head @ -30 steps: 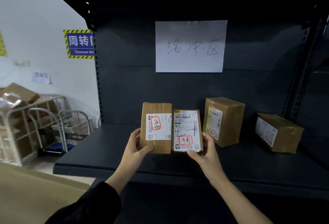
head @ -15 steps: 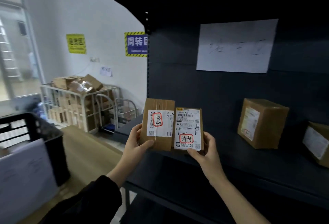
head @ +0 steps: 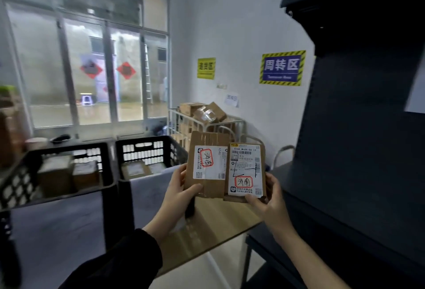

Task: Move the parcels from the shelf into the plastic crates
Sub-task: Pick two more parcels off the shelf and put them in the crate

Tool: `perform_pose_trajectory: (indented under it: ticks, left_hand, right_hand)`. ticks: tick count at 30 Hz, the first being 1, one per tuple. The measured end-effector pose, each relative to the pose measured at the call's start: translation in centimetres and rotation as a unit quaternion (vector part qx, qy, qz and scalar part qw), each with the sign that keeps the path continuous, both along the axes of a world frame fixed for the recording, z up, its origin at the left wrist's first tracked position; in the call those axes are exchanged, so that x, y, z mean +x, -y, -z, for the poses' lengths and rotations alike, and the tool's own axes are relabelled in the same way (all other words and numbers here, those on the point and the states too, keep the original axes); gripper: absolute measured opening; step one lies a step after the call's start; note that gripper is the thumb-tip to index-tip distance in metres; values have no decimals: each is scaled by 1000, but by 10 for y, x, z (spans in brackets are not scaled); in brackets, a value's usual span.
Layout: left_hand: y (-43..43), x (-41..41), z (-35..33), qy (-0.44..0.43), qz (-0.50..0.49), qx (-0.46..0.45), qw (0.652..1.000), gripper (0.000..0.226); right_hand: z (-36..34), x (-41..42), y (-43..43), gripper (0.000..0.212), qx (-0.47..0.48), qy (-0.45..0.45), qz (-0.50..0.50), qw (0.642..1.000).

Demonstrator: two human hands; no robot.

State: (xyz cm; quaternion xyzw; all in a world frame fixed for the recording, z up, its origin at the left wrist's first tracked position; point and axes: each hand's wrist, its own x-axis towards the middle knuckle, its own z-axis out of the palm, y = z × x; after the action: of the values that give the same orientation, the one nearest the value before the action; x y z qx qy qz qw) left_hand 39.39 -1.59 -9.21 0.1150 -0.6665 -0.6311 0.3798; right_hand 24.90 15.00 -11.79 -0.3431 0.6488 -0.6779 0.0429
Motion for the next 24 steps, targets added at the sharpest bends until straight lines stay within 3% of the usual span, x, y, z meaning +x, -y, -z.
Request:
perform_pose_trajectory:
  ticks: [12,24]
  left_hand:
    - [195,66,8,47,-85,7,995,50]
    - [304,9,19,82,-121,48,988,56]
  right_hand:
    - [10,39,214,56,17,4,-91,996]
    - [12,-33,341,59,57,39,-126,990]
